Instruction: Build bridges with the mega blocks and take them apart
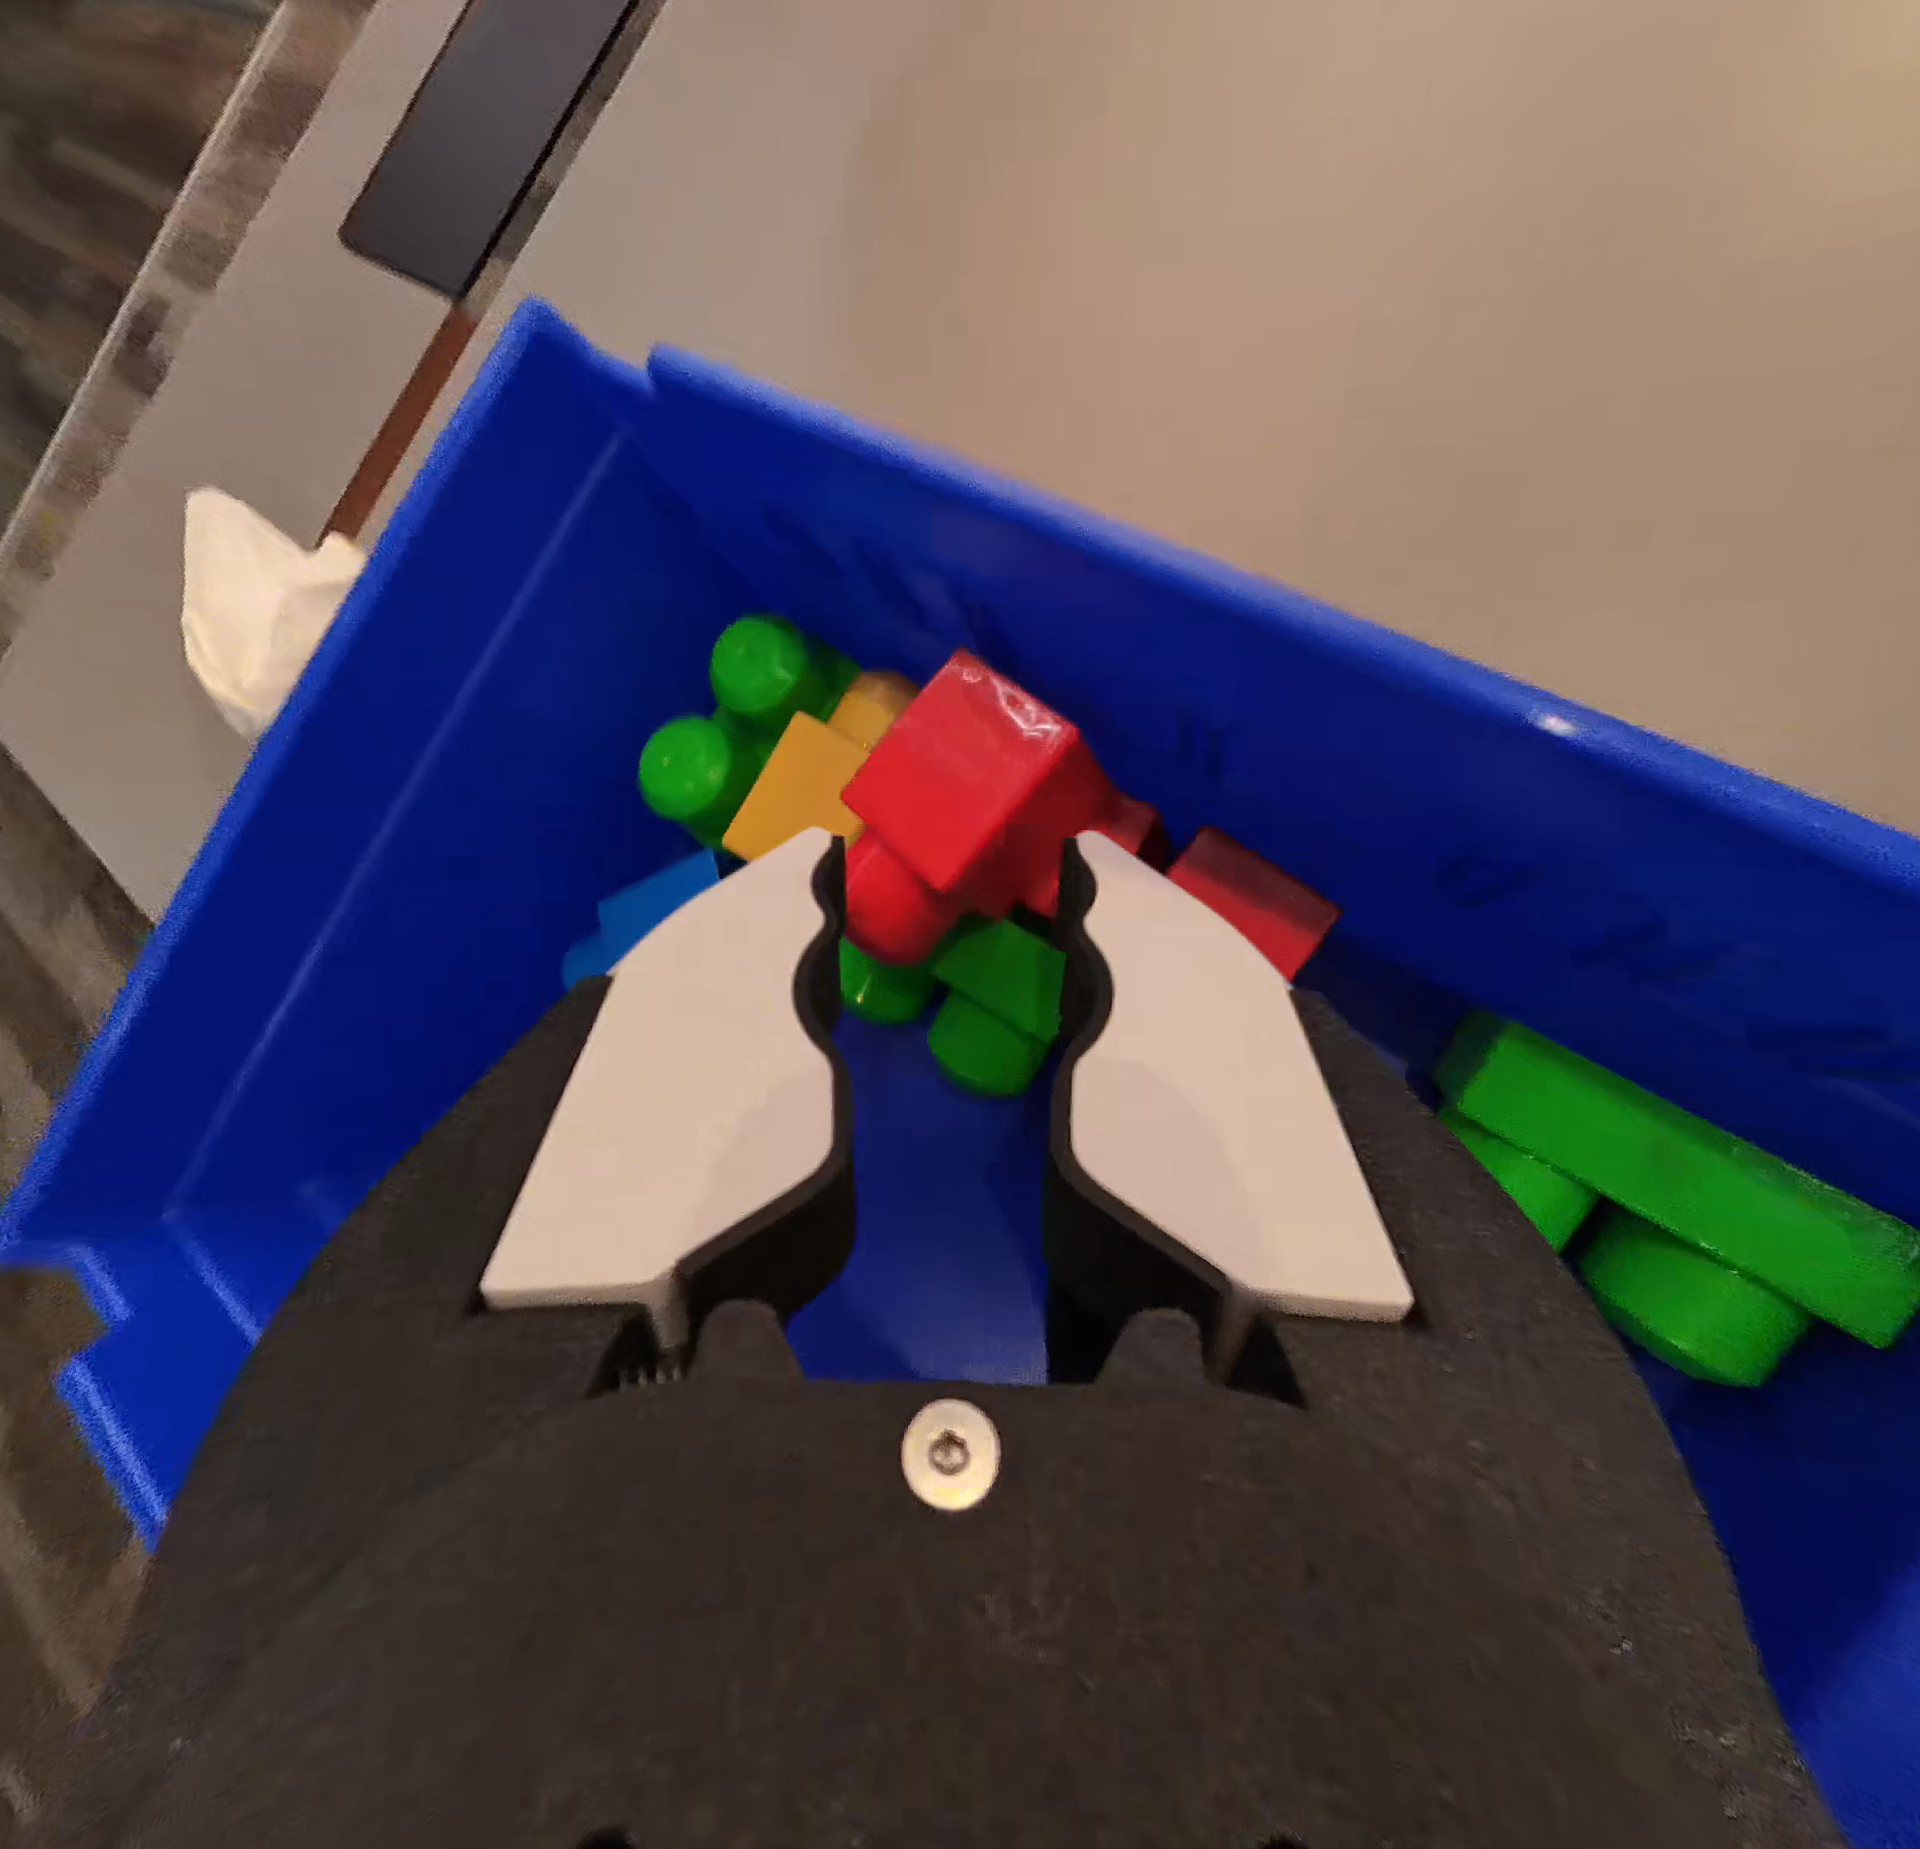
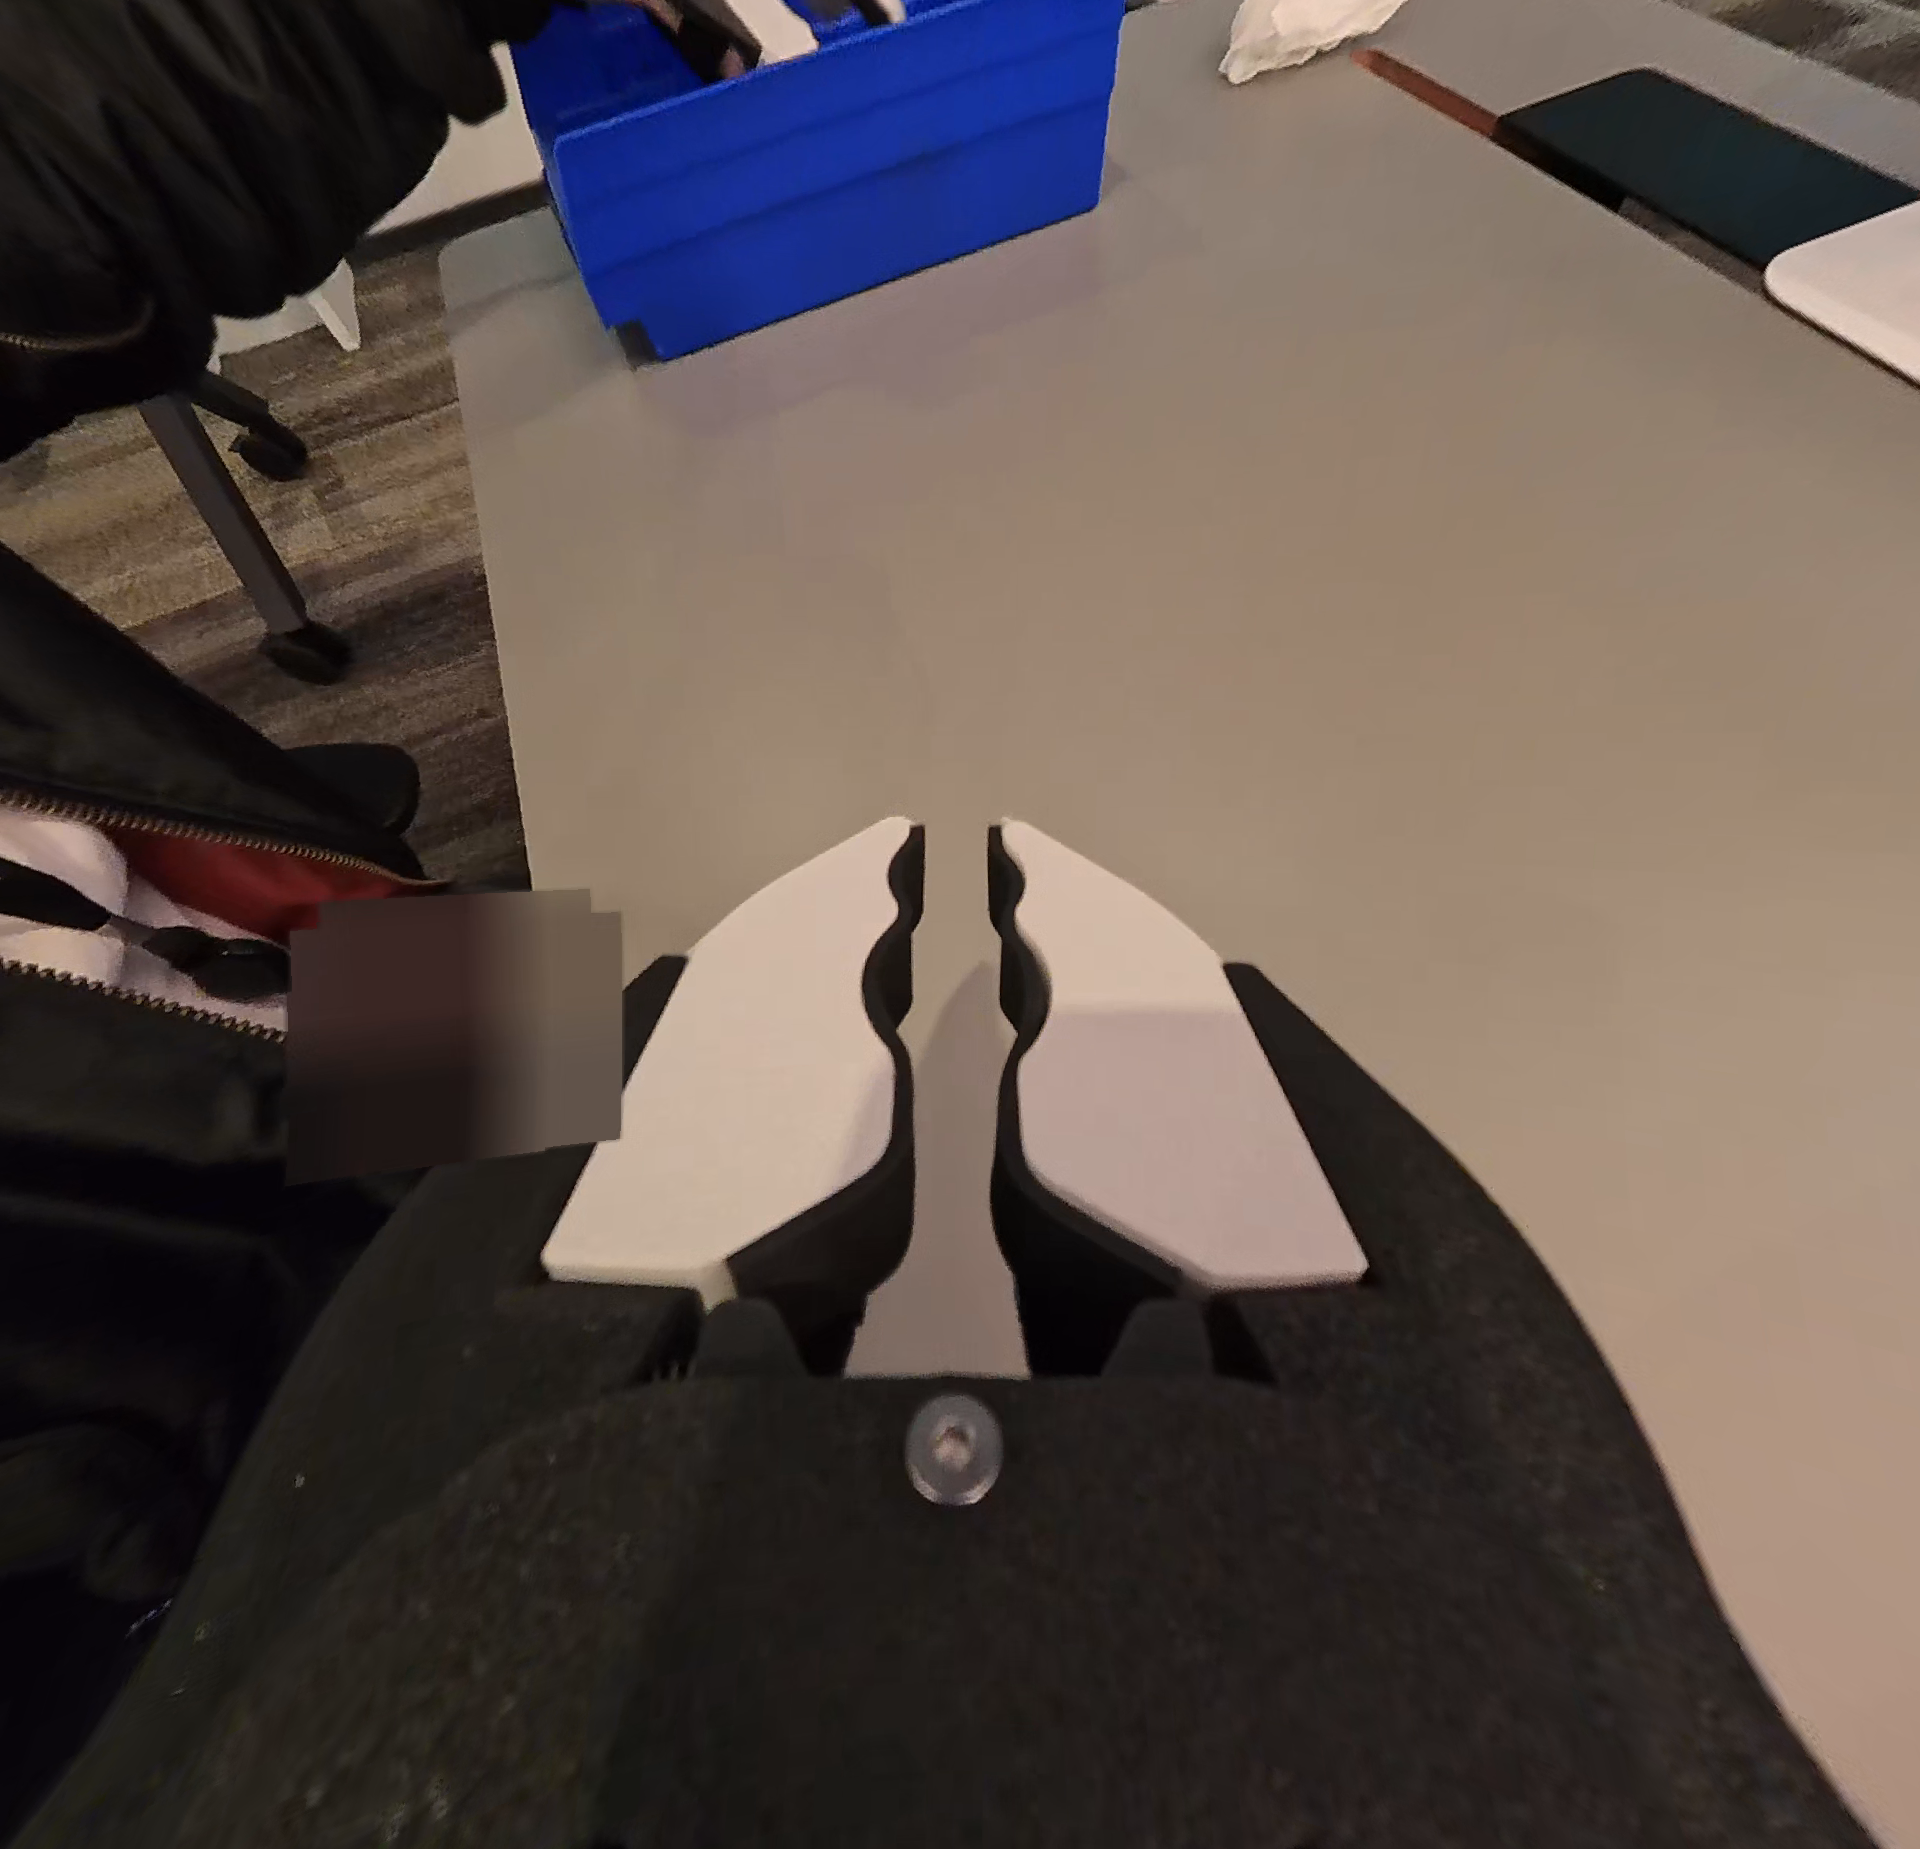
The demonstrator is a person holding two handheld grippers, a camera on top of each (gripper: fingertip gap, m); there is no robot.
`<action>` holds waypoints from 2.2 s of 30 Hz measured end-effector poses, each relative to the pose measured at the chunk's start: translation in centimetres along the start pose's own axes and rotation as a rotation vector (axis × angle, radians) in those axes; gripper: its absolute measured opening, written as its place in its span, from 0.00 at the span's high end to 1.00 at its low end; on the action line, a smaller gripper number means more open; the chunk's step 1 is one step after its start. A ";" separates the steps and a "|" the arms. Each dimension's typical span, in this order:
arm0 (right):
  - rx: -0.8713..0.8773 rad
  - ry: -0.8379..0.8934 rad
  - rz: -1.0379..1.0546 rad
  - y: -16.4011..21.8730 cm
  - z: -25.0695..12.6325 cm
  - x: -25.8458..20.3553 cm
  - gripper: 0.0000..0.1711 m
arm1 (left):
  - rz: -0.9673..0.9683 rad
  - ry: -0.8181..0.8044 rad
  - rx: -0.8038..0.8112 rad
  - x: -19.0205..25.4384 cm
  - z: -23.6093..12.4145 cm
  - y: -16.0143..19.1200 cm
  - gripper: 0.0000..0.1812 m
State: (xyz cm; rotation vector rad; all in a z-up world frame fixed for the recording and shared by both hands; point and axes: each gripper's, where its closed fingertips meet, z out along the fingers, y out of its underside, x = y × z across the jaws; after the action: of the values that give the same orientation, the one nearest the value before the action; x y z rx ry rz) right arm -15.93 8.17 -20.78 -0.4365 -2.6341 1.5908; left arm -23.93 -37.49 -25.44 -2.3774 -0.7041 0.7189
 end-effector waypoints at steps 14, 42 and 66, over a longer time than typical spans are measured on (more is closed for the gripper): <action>-0.051 -0.055 0.063 2.8 0.0 0.0 0.94 | 0.010 0.168 -0.029 -0.8 1.6 0.5 0.78; -0.085 -0.092 0.050 2.9 1.7 -0.3 0.94 | 0.089 -0.079 0.036 -3.1 -2.8 -1.9 0.79; -0.188 -0.643 0.392 -8.4 11.4 -5.6 0.79 | 0.702 0.334 0.243 24.0 0.9 -24.0 0.79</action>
State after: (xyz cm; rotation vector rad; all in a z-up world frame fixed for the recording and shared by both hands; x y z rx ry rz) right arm -14.36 -6.77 -18.20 -0.5540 -3.3681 1.8442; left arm -14.81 -5.51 -18.86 -2.4118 0.3643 0.6007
